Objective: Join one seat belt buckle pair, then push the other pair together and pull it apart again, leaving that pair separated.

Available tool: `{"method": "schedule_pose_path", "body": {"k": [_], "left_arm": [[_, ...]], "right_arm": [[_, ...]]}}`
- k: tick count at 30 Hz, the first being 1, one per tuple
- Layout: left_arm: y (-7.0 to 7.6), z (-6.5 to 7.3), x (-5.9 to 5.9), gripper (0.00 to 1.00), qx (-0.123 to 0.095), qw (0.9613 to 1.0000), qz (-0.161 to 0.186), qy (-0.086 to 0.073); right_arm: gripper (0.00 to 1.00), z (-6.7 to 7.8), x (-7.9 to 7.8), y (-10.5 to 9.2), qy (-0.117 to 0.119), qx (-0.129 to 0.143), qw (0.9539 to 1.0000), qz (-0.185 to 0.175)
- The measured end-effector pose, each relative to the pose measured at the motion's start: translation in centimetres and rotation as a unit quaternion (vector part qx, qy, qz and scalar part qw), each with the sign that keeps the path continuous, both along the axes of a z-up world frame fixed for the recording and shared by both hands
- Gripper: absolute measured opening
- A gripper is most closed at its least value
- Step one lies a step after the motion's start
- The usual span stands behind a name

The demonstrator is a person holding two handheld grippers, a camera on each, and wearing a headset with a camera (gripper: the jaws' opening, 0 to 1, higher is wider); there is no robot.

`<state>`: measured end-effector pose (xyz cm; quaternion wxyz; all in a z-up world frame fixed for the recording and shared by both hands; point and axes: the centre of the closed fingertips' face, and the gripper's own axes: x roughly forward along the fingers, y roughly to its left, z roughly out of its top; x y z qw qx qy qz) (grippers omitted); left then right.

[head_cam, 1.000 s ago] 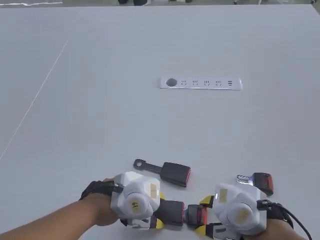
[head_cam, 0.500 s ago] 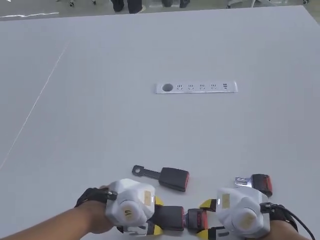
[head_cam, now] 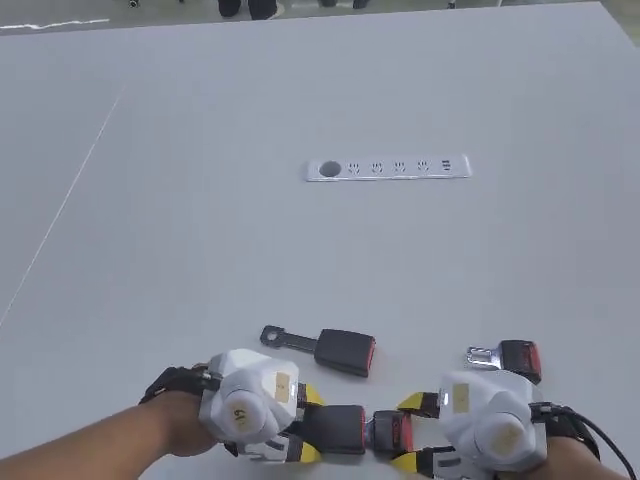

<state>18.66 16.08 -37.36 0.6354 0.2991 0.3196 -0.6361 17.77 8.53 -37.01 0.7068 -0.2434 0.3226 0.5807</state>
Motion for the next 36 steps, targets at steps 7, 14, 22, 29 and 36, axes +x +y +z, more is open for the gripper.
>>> {"method": "schedule_pose_path", "body": {"k": [7,14,22,29,36], "left_arm": [[0.08,0.09,-0.04,0.31,-0.004,1.0,-0.009,0.001],[0.13,0.12,-0.09,0.3,-0.01,0.9998,-0.015,0.002],[0.15,0.03,-0.11,0.31,-0.012,0.9998,-0.015,0.002],[0.15,-0.06,-0.08,0.31,-0.01,0.9999,-0.009,0.006],[-0.11,0.02,-0.16,0.32,0.004,0.9999,-0.013,0.0]], "right_arm": [[0.33,0.05,-0.01,-0.01,-0.003,0.008,1.0,-0.001],[0.32,0.06,-0.09,-0.08,-0.001,0.017,0.9998,-0.004],[0.33,0.09,-0.16,-0.1,-0.003,0.024,0.9997,-0.007],[0.33,0.03,-0.18,-0.07,-0.003,0.025,0.9996,-0.01],[0.35,-0.01,-0.16,0.16,-0.003,0.006,0.9999,-0.014]]}}
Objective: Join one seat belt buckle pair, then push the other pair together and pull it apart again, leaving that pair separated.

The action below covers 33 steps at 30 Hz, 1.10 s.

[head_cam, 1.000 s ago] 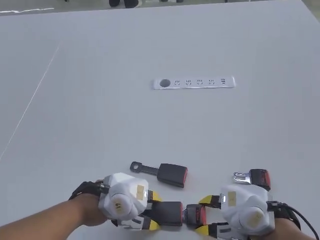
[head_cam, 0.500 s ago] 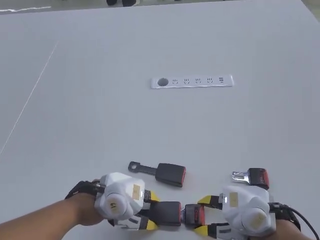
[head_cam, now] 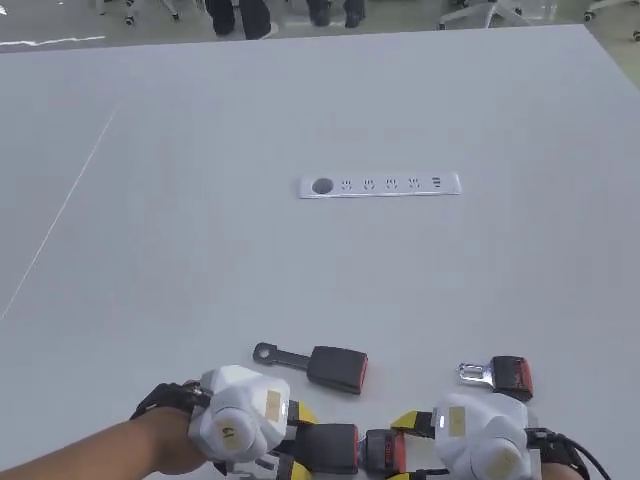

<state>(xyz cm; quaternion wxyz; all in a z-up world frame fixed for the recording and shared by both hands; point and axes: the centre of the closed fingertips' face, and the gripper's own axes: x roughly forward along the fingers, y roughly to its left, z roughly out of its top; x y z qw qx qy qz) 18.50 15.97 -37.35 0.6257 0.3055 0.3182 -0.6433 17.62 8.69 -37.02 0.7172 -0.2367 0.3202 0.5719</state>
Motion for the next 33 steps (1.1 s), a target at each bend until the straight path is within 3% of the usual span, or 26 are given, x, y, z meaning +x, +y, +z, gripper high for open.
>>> {"method": "schedule_pose_path", "body": {"k": [6,8,10,12,14,16,18,20,24,27,33], "left_arm": [[-0.2,-0.1,0.0,0.33,0.012,0.9996,0.027,0.001],[-0.2,0.0,-0.1,0.34,0.018,0.9994,0.029,-0.007],[0.1,0.0,0.0,0.38,0.027,0.9987,0.039,-0.017],[0.5,-0.1,-0.9,0.53,0.033,0.999,0.028,-0.015],[0.8,0.1,-1.6,0.65,0.033,0.9992,0.015,-0.018],[1.3,0.5,-1.4,0.66,0.04,0.9985,0.023,-0.031],[1.1,1.4,-1.4,0.69,0.023,0.9986,0.036,-0.03],[1.2,2.1,-1.3,0.71,0.018,0.9985,0.038,-0.036],[1.5,3.8,0.0,0.79,0.002,0.9969,0.052,-0.059],[2.5,4.8,1.1,0.79,0.005,0.9953,0.058,-0.077],[4.2,6.2,3.2,0.78,0.011,0.9926,0.074,-0.096]], "right_arm": [[0.37,-0.2,0.0,-0.1,-0.007,-0.042,0.9991,0.005],[0.44,-0.1,0.2,-0.4,-0.005,-0.055,0.9985,-0.004],[0.56,0.3,0.1,-0.2,0.0,-0.048,0.9988,-0.012],[0.62,1.3,0.1,0.2,-0.006,-0.026,0.9996,-0.013],[0.67,2.0,0.2,0.2,-0.013,-0.024,0.9995,-0.016],[0.75,2.4,0.6,0.0,-0.018,-0.021,0.9992,-0.028],[0.75,2.4,0.7,-0.4,-0.014,-0.024,0.9988,-0.039],[0.76,2.9,0.8,-0.8,-0.024,-0.018,0.9987,-0.041],[0.76,4.0,1.2,-1.8,-0.026,-0.007,0.9983,-0.052],[0.77,4.4,1.5,-3.1,-0.025,-0.008,0.998,-0.058],[0.77,5.1,2.6,-6.5,-0.035,-0.024,0.9968,-0.067]]}}
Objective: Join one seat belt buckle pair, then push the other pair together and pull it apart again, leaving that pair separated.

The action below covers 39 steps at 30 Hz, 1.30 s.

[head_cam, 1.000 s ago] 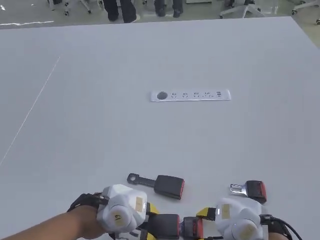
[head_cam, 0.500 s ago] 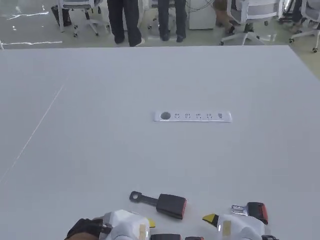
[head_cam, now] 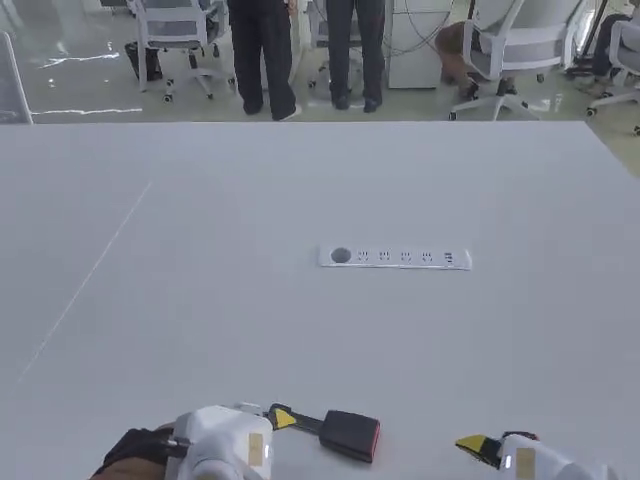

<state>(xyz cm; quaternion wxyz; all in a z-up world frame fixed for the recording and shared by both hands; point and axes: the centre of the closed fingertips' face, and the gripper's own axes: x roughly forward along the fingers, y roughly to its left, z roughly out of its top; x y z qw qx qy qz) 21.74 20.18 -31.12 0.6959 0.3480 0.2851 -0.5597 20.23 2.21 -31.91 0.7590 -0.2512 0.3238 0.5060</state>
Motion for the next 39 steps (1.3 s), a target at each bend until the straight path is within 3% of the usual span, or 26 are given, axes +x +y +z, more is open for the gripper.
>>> {"method": "schedule_pose_path", "body": {"k": [3,6,11,18,23,36,39], "left_arm": [[0.3,0.4,1.0,0.78,0.001,1.0,0.003,-0.005],[0.4,0.7,2.0,0.78,0.011,0.9999,-0.004,-0.009],[-0.1,1.0,4.0,0.77,0.006,0.9998,-0.004,-0.016],[-1.2,0.6,5.7,0.76,0.016,0.9994,-0.026,-0.018],[-2.0,-0.1,6.7,0.76,0.014,0.9992,-0.035,-0.01],[-4.6,-3.1,7.4,0.71,0.004,0.9971,-0.066,0.037],[-5.0,-3.7,7.5,0.69,0.005,0.9966,-0.071,0.04]], "right_arm": [[0.77,0.2,0.7,-1.4,0.007,0.009,0.9998,-0.015],[0.77,0.2,1.3,-3.0,0.005,-0.004,0.9999,-0.015],[0.77,0.3,3.1,-5.3,0.004,-0.009,0.9995,-0.03],[0.75,0.2,4.7,-6.8,0.014,-0.012,0.9995,-0.028],[0.75,-1.0,5.2,-7.6,0.026,-0.024,0.9993,-0.015],[0.73,-3.6,6.1,-9.5,0.069,-0.027,0.9968,-0.029],[0.71,-3.9,6.2,-9.5,0.072,-0.029,0.9967,-0.026]]}}
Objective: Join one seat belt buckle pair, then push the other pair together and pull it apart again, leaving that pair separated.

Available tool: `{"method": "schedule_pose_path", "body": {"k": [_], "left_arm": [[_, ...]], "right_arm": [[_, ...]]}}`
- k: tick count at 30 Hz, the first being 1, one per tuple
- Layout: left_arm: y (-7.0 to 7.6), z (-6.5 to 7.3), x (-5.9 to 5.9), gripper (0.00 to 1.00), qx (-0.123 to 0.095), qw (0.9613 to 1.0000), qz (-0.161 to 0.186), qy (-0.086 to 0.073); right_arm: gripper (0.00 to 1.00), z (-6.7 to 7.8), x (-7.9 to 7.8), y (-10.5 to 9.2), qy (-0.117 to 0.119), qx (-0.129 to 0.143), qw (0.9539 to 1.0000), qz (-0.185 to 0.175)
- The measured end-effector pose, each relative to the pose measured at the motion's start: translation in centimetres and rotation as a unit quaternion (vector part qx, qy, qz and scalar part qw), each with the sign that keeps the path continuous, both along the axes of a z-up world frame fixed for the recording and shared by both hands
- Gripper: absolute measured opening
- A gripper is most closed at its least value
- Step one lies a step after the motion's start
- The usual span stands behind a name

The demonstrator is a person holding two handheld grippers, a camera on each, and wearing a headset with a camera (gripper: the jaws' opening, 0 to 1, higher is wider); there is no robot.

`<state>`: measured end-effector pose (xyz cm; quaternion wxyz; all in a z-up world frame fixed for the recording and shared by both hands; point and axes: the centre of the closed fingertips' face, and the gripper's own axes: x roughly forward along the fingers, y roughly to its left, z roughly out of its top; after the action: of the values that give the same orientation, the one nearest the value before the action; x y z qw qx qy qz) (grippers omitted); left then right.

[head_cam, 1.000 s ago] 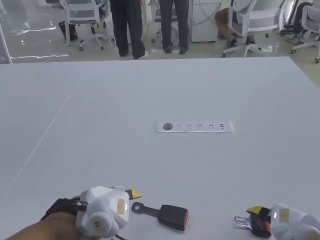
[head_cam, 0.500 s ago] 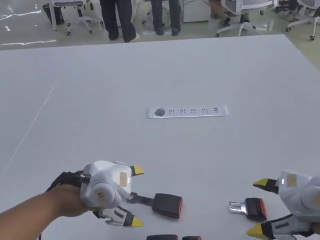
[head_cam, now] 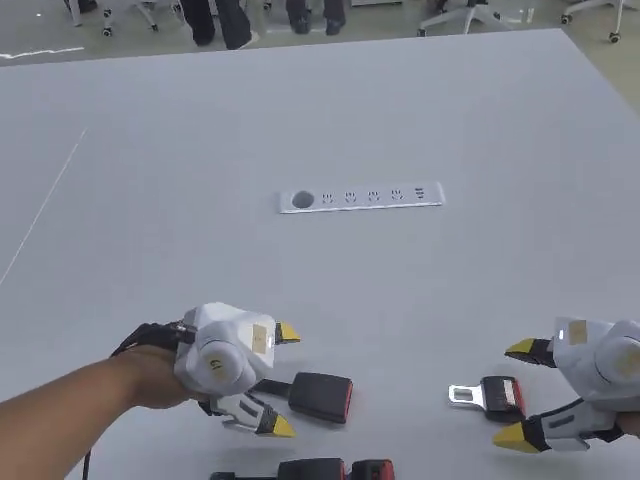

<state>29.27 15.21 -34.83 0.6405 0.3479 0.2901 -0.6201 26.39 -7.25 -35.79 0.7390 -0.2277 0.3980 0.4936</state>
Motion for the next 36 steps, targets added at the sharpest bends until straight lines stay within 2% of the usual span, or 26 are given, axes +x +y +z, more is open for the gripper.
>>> {"method": "schedule_pose_path", "body": {"k": [2,4,7,11,14,16,20,22,23,26,36], "left_arm": [[-0.1,-0.5,0.1,0.68,0.001,1.0,-0.004,0.001],[-0.2,-1.0,0.2,0.65,0.009,0.9998,-0.016,-0.01],[-0.4,-1.3,0.1,0.6,0.007,0.9998,-0.018,-0.001],[-0.4,-1.9,0.3,0.55,0.012,0.9997,-0.02,0.0],[-0.6,-2.2,0.1,0.44,0.014,0.9996,-0.025,0.0],[-0.8,-2.4,0.2,0.43,0.016,0.9995,-0.029,-0.004],[-1.1,-2.2,0.0,0.4,0.006,0.9996,-0.026,0.004],[-1.1,-2.4,-0.7,0.33,0.008,0.9994,-0.023,0.025],[-1.0,-2.2,-0.4,0.33,0.005,0.9996,-0.024,0.016],[-1.1,-2.2,-0.5,0.33,0.002,0.9994,-0.032,0.015],[-1.1,-2.4,-0.4,0.33,0.005,0.9994,-0.025,0.024]], "right_arm": [[0.67,-0.3,-0.1,0.0,0.006,-0.002,1.0,0.004],[0.64,-0.5,-0.3,0.0,0.01,-0.004,0.9999,0.012],[0.63,-1.0,-0.3,0.0,0.015,-0.015,0.9996,0.021],[0.56,-1.3,-0.4,-0.1,0.018,-0.021,0.9991,0.032],[0.53,-1.4,-0.4,-0.3,0.014,-0.026,0.9988,0.038],[0.51,-1.4,-0.3,-0.3,0.014,-0.026,0.9988,0.039],[0.41,-1.4,0.1,-0.7,0.004,-0.033,0.9984,0.047],[0.39,-1.3,0.1,-0.7,0.005,-0.032,0.9983,0.049],[0.39,-1.3,0.2,-0.7,0.007,-0.03,0.9983,0.05],[0.38,-1.3,0.0,-0.6,0.005,-0.031,0.9976,0.061],[0.37,-1.3,0.1,0.9,-0.004,-0.031,0.9957,0.087]]}}
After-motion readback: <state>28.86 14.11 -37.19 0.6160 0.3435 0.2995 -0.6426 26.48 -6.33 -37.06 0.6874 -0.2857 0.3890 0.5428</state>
